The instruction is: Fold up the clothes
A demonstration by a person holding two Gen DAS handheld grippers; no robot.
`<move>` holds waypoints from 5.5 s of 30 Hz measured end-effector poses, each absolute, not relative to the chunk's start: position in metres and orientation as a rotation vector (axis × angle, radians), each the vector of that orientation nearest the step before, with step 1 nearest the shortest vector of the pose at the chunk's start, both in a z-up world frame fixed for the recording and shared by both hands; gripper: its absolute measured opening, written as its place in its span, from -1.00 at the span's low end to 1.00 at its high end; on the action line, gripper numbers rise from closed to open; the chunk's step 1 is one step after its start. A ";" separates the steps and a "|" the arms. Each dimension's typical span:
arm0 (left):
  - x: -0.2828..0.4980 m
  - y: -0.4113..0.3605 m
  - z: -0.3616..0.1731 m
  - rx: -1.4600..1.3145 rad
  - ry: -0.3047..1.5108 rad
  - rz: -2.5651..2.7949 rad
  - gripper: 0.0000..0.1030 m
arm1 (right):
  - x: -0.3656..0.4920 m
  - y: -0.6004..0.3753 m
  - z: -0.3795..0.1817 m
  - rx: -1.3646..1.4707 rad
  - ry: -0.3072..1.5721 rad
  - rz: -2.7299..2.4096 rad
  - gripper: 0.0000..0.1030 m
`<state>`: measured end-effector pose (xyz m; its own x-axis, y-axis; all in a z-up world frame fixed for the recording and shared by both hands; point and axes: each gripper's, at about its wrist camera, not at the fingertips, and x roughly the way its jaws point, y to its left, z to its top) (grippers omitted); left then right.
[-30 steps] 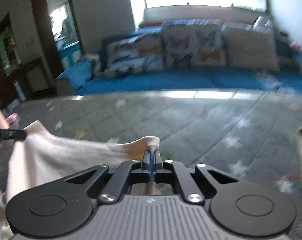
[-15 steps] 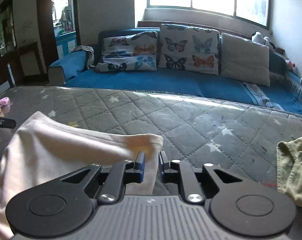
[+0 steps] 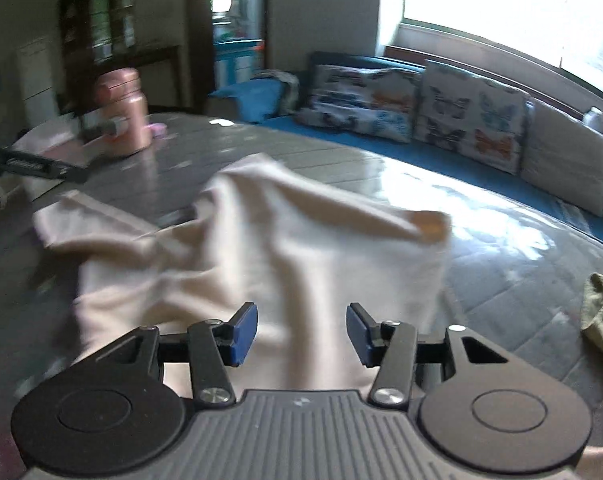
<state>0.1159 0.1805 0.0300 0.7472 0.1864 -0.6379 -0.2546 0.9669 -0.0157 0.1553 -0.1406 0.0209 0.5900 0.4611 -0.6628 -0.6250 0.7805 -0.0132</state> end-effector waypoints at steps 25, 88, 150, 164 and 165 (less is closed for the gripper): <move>0.071 0.231 -0.014 -0.193 0.720 0.358 -0.48 | 0.043 -0.058 0.001 -0.525 0.575 0.832 -0.22; 0.058 0.066 0.032 -0.053 0.683 -0.033 -0.31 | 0.130 -0.392 0.003 0.063 0.712 0.109 -0.39; 0.046 0.033 -0.004 0.048 0.752 -0.227 -0.29 | 0.123 -0.301 0.013 -0.083 0.664 0.330 0.09; 0.028 0.046 -0.004 0.033 0.721 -0.219 -0.23 | 0.055 -0.173 0.006 -0.303 0.631 0.708 0.17; 0.027 0.047 -0.003 0.033 0.717 -0.218 -0.23 | 0.051 -0.169 0.005 -0.310 0.633 0.733 0.16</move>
